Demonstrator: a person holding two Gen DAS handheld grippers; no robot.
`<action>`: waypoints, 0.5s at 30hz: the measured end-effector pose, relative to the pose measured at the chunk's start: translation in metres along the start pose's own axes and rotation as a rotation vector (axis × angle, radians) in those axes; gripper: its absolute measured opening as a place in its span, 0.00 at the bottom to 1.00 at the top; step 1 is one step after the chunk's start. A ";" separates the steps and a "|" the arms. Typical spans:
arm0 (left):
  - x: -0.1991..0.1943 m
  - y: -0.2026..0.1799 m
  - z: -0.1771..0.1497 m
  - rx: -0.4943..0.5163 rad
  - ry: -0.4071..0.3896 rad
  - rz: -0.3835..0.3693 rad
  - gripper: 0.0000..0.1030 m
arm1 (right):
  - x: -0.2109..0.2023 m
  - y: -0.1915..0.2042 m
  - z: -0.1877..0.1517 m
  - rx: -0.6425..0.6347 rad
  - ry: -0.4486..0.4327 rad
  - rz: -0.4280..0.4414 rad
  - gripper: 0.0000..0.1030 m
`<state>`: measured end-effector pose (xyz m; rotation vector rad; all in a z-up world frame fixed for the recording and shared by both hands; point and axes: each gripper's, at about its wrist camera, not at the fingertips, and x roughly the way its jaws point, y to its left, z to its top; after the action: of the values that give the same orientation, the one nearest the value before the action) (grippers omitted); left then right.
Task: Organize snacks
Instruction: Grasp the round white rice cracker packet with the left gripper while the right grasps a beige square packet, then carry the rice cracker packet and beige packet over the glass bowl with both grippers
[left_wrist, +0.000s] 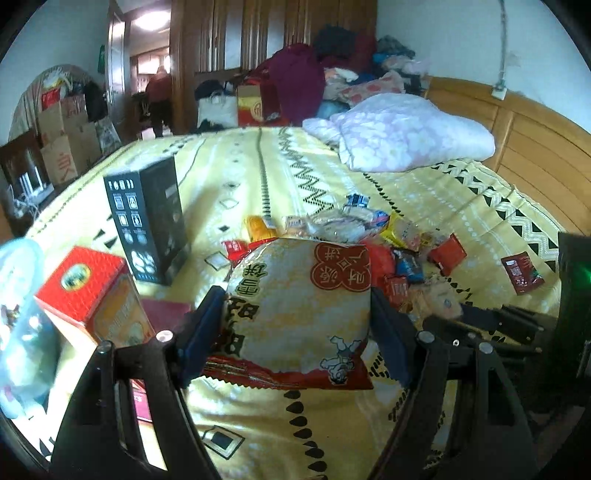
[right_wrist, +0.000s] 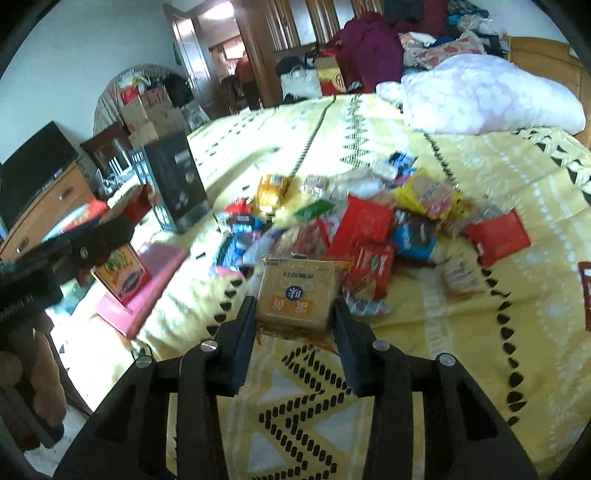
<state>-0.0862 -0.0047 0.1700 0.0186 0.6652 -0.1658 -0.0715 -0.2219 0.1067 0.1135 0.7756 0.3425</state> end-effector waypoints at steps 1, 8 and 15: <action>-0.004 -0.001 0.003 0.008 -0.011 0.006 0.75 | -0.004 0.000 0.002 -0.001 -0.008 0.001 0.43; -0.033 0.007 0.020 0.026 -0.078 0.038 0.75 | -0.028 0.009 0.027 -0.011 -0.069 0.019 0.43; -0.060 0.048 0.041 -0.031 -0.140 0.109 0.75 | -0.038 0.038 0.053 -0.063 -0.115 0.052 0.43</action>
<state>-0.0999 0.0485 0.2378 0.0131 0.5258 -0.0510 -0.0695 -0.1978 0.1787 0.0936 0.6483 0.4059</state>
